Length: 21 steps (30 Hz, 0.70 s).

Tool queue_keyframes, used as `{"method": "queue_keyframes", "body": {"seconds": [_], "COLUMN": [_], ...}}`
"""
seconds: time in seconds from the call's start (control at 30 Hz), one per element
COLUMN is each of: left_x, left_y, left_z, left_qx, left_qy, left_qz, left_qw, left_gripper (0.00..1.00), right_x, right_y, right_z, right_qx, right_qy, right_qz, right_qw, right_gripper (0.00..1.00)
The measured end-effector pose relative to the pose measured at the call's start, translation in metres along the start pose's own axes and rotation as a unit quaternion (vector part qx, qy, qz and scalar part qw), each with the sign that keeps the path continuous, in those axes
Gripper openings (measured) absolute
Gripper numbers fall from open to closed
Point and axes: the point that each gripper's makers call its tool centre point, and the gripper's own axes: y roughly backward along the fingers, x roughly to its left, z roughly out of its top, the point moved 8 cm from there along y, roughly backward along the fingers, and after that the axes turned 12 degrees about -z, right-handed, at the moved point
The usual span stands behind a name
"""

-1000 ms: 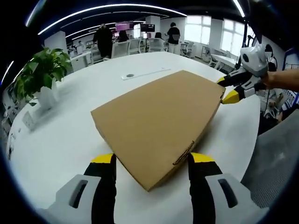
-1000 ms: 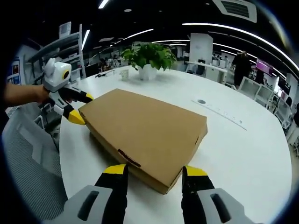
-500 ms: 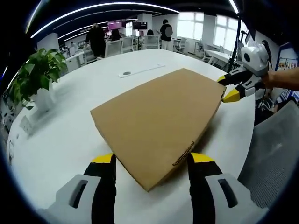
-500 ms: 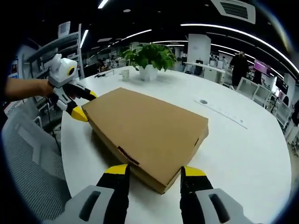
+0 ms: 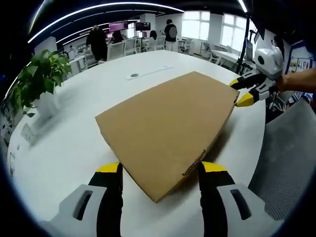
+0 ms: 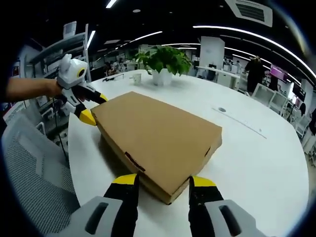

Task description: Operate the shoe box by opening the lid, removing the specified soft item, and placing it in the target area until the item is outside and the box remains undamaged.

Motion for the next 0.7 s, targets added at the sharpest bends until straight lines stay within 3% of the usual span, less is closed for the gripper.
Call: {"method": "queue_keyframes", "body": {"seconds": [0.7], "left_x": [0.011], "left_y": [0.031], "left_z": [-0.020], "left_qx": [0.014], "left_qy": [-0.013], "left_qz": [-0.012], "left_qw": [0.9997], "left_gripper": [0.63], "right_x": [0.042], "right_y": [-0.002], "right_z": [0.006], "right_qx": [-0.015], "right_qy": [0.002], "right_qz": [0.013], "right_qw": [0.9998], "right_gripper": [0.34]}}
